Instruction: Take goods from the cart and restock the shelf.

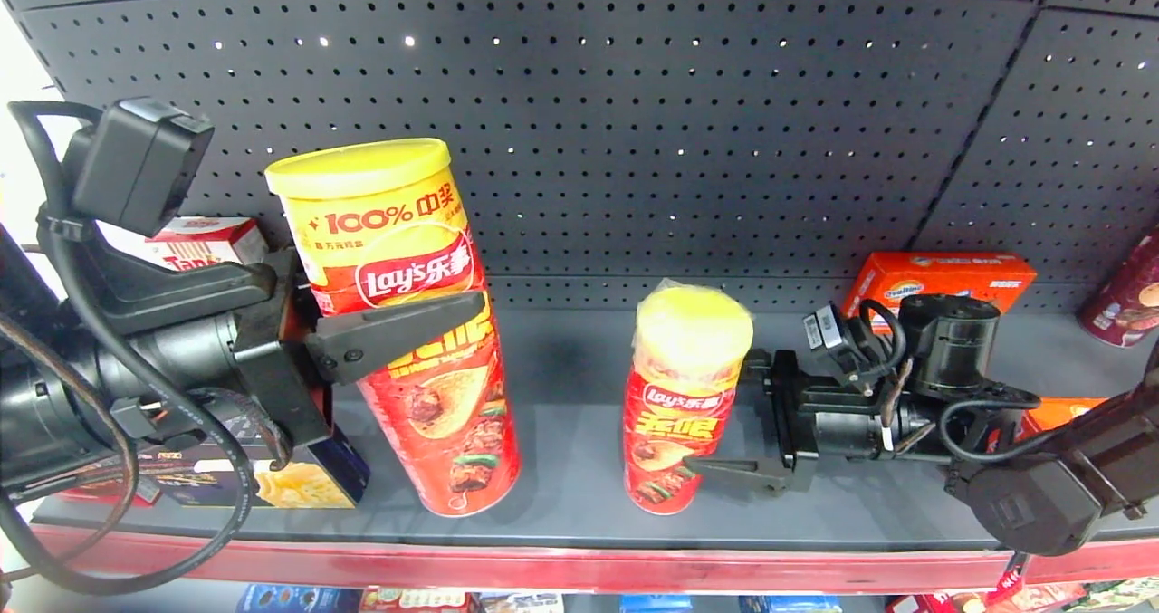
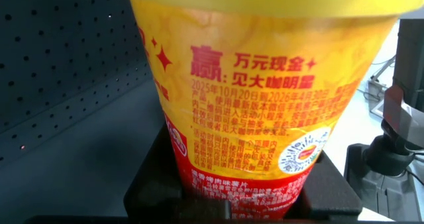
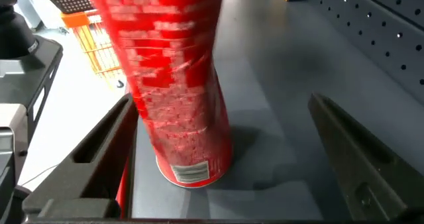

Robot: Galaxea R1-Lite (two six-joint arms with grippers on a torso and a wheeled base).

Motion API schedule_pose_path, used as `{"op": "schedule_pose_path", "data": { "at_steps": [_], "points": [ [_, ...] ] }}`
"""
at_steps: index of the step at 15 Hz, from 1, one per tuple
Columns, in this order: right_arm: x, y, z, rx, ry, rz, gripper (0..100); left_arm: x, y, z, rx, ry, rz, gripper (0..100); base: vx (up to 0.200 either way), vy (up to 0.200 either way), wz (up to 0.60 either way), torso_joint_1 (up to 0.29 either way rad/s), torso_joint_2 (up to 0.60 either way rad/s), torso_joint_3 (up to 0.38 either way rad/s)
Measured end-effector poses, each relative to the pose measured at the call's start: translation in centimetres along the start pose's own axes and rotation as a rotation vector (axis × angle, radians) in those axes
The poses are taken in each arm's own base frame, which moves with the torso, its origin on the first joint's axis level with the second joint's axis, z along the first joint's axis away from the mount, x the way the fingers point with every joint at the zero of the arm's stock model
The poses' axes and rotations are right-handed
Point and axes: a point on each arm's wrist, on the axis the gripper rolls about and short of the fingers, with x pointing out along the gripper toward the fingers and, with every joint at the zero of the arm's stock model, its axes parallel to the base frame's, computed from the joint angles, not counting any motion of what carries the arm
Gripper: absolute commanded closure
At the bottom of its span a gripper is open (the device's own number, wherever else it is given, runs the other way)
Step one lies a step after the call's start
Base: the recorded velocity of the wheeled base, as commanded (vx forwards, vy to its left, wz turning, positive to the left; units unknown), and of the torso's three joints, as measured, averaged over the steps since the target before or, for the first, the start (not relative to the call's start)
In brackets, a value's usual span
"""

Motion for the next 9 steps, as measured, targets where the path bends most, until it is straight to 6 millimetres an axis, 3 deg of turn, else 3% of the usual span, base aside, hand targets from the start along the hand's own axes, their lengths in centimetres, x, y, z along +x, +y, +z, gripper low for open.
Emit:
{"op": "schedule_pose_path", "data": {
  "at_steps": [9],
  "points": [
    [-0.97,-0.22,0.11,-0.001,0.005,-0.029,0,-0.18,-0.14,-0.05,0.0,0.0,0.001,100,0.0,0.0,0.0,0.0,0.0,0.0]
  ]
}}
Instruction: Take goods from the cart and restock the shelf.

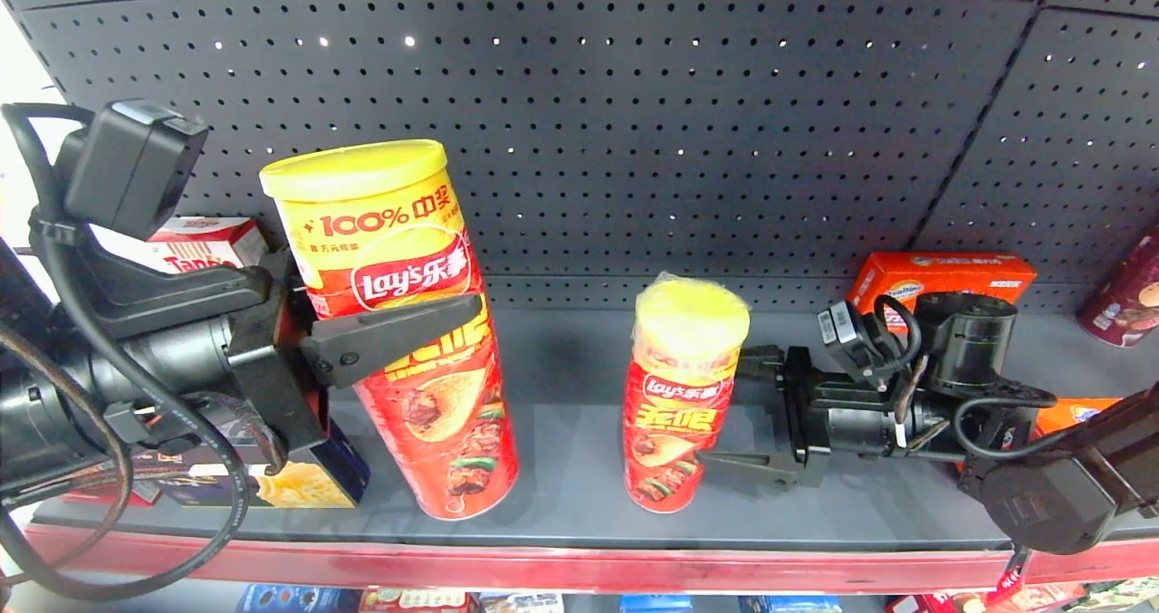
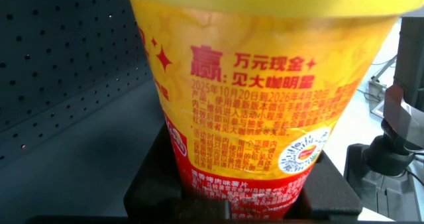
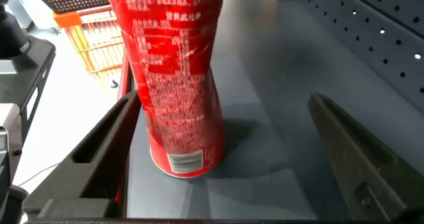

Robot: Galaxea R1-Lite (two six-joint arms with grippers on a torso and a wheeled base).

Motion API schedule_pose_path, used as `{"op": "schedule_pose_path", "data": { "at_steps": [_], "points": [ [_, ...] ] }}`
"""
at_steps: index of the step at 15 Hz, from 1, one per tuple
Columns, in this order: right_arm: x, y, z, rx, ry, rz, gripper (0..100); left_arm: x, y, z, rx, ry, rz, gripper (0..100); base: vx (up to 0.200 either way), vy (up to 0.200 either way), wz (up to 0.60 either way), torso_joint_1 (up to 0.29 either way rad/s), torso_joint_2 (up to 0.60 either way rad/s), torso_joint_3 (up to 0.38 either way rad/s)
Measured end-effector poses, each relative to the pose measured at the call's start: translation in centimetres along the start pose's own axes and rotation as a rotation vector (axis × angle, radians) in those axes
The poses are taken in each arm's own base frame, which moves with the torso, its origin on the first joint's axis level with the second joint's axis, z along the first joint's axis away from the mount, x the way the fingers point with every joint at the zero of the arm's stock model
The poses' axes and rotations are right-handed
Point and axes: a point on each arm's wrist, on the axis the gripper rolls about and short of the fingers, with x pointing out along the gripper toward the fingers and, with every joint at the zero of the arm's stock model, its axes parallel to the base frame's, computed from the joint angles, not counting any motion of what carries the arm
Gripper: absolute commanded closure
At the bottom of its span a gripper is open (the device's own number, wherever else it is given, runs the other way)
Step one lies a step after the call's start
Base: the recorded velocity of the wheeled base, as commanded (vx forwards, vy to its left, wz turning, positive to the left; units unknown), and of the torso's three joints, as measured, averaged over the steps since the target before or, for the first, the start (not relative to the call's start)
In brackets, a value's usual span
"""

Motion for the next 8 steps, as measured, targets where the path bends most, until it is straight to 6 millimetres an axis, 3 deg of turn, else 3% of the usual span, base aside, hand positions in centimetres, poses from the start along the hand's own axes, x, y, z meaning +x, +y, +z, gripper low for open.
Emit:
{"op": "schedule_pose_path", "data": {
  "at_steps": [8],
  "points": [
    [-1.3,0.8,0.7,-0.024,0.002,-0.019,0,-0.3,-0.2,-0.1,-0.001,0.002,0.002,100,0.0,0.0,0.0,0.0,0.0,0.0]
  ]
}}
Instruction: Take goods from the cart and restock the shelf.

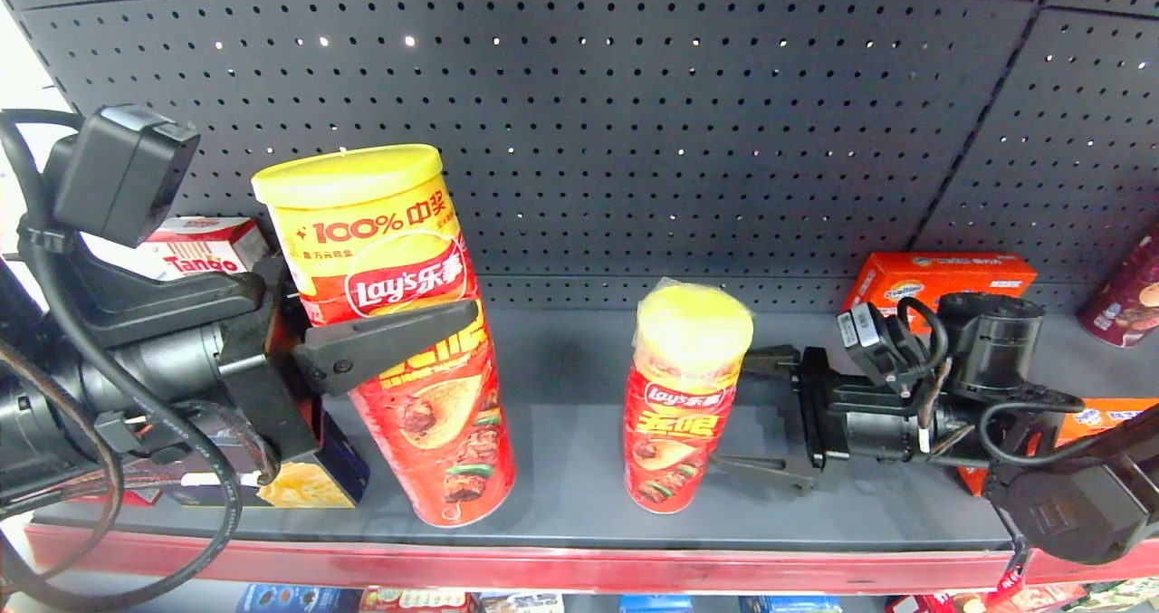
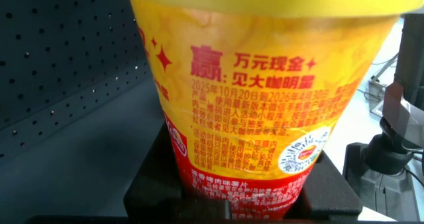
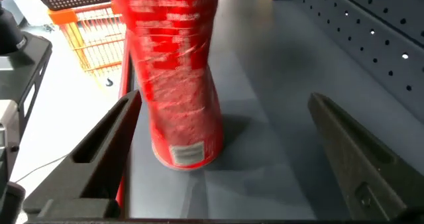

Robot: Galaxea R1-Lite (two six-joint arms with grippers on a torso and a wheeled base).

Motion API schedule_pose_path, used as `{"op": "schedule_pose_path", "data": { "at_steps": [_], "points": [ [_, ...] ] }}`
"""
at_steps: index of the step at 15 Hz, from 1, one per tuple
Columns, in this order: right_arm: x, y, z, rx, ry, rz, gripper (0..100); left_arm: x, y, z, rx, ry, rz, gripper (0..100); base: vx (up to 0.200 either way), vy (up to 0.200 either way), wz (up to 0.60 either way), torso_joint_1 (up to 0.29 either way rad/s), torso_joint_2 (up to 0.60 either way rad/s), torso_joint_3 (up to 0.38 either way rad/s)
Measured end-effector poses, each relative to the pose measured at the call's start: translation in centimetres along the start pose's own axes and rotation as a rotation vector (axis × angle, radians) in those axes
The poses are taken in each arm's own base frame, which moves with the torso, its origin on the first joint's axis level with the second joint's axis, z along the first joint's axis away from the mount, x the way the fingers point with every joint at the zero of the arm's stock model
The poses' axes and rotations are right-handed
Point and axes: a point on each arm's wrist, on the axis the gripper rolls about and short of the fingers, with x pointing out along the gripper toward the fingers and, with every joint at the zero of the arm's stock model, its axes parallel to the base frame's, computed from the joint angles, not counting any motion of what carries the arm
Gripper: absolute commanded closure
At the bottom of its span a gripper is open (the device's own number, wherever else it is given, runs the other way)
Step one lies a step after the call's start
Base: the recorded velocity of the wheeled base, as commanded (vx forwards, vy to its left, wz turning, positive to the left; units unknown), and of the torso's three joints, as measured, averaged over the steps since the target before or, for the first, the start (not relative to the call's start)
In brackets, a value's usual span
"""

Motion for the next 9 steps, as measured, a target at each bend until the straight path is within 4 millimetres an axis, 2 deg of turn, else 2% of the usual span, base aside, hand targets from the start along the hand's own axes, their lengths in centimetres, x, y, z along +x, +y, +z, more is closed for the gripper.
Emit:
{"op": "schedule_pose_path", "data": {
  "at_steps": [2,5,9],
  "points": [
    [-1.4,1.0,1.2,-0.017,-0.007,-0.022,0,-0.1,-0.1,-0.1,-0.002,0.002,0.0,100,0.0,0.0,0.0,0.0,0.0,0.0],
    [-4.9,2.4,4.2,-0.043,-0.036,-0.109,0,-0.3,-0.2,-0.1,-0.001,0.001,0.001,100,0.0,0.0,0.0,0.0,0.0,0.0],
    [-12.6,4.0,8.4,-0.056,-0.067,-0.431,0,-0.5,-0.4,0.1,0.005,-0.006,0.0,100,0.0,0.0,0.0,0.0,0.0,0.0]
  ]
}}
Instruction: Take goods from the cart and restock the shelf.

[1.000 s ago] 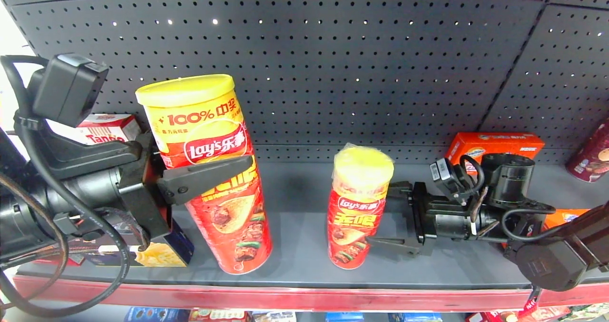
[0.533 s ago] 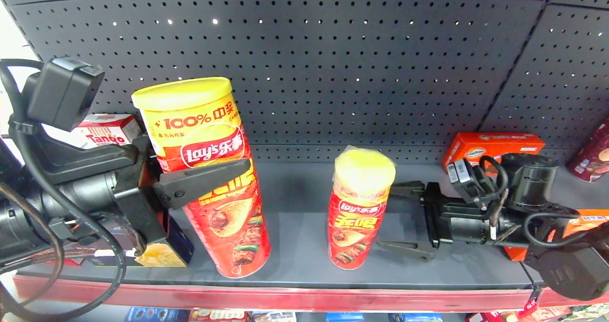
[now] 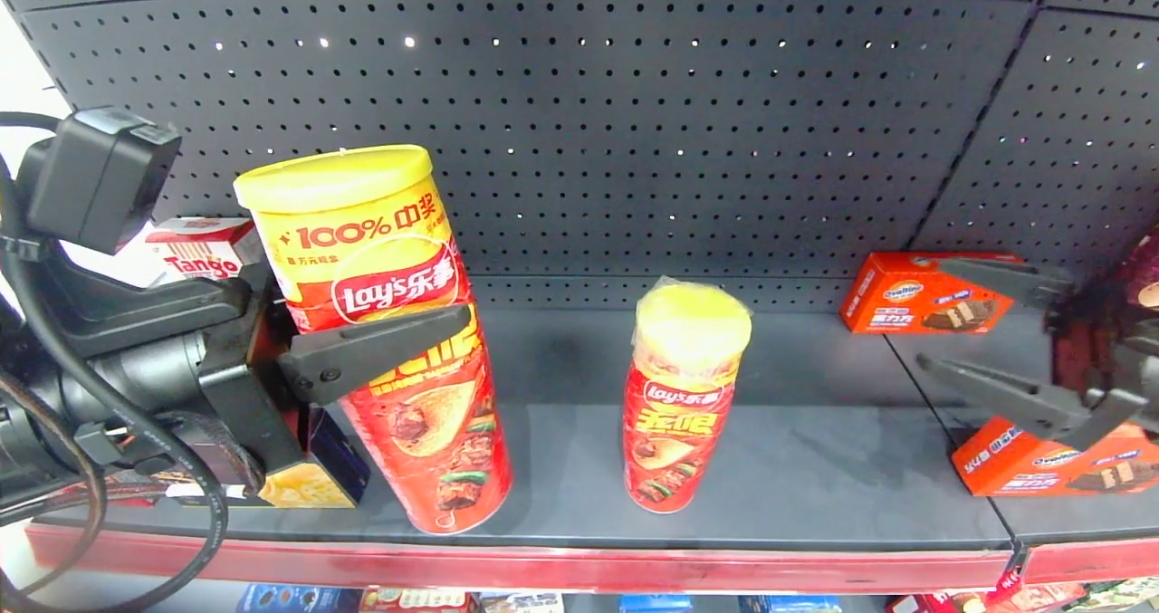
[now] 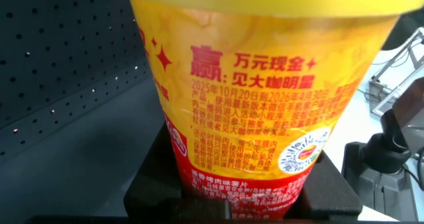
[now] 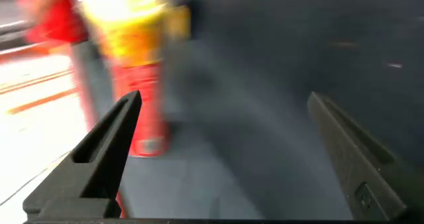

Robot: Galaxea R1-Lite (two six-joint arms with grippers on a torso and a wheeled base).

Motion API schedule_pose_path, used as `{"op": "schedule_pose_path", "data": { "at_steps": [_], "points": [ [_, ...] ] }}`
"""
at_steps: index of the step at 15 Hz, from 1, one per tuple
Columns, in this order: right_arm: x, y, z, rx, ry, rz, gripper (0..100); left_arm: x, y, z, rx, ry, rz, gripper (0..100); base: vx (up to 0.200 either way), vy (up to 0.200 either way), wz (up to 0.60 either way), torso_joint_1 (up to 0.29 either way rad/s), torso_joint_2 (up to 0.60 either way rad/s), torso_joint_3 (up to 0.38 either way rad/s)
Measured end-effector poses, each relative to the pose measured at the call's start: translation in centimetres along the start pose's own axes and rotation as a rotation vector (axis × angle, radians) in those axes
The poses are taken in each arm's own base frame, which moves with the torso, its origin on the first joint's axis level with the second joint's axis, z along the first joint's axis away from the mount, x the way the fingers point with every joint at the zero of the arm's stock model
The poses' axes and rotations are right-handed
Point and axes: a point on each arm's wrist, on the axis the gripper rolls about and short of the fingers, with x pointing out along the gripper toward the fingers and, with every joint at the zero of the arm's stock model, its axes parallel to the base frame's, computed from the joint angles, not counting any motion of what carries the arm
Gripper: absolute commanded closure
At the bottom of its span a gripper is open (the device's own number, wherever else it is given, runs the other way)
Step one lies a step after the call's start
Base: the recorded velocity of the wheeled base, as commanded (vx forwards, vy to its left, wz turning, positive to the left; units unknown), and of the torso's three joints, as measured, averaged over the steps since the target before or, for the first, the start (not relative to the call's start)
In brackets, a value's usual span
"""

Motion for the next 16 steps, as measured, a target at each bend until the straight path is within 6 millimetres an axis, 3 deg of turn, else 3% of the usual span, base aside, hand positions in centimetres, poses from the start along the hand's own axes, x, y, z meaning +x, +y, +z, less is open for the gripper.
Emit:
{"op": "schedule_pose_path", "data": {
  "at_steps": [4,6,11,16],
  "points": [
    [-7.4,1.6,0.7,-0.002,0.089,-0.41,0,-0.2,-0.2,0.2,-0.001,-0.008,0.001,100,0.0,0.0,0.0,0.0,0.0,0.0],
    [-9.6,3.4,0.0,0.058,0.177,-0.685,0,-0.4,-0.4,0.1,-0.005,-0.009,0.0,100,0.0,0.0,0.0,0.0,0.0,0.0],
    [-11.9,7.8,-1.0,0.165,0.295,-1.104,0,-1.5,-1.2,-0.4,-0.01,-0.003,0.009,100,0.0,0.0,0.0,0.0,0.0,0.0],
    [-13.7,14.0,-4.7,0.199,0.407,-1.383,0,-3.1,-2.6,-0.3,-0.024,-0.025,0.004,100,0.0,0.0,0.0,0.0,0.0,0.0]
  ]
}}
